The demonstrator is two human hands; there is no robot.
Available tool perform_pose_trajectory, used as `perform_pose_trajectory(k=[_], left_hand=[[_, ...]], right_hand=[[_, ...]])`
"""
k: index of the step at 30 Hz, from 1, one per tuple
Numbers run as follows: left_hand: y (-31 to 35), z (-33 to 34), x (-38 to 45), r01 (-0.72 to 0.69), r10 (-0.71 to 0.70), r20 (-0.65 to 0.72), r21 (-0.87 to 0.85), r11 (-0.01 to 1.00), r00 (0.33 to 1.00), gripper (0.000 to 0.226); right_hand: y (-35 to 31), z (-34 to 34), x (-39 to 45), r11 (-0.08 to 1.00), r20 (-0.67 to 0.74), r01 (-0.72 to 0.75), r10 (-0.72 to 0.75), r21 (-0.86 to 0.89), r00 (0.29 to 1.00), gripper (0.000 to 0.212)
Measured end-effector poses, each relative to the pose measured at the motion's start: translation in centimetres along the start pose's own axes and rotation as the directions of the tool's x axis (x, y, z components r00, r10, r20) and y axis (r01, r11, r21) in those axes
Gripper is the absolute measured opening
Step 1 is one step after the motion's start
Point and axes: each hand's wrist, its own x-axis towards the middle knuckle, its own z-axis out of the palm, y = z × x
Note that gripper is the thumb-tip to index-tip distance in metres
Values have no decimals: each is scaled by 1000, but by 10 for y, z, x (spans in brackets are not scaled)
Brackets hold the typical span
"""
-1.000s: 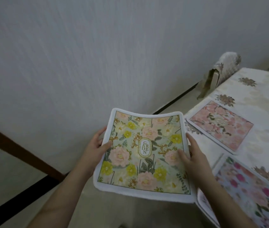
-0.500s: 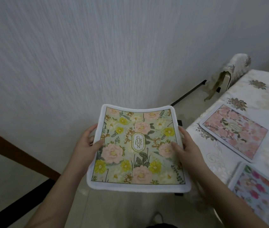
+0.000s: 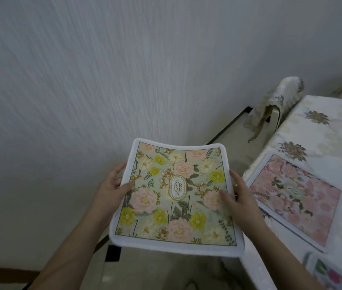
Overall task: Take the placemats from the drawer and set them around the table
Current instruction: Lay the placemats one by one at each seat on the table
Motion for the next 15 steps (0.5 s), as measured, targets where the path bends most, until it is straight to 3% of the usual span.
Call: perform_pose_trajectory(k=[8, 15], left_hand=[[28, 32, 77, 0, 0, 12, 1, 1000, 1000, 53], [42, 37, 163, -28, 23, 117, 35, 999, 993, 55]], right_hand=[[-13, -8, 77, 1000, -44, -24, 24, 10, 999, 62], [-36, 10, 133, 992, -125, -94, 105, 86, 987, 56]])
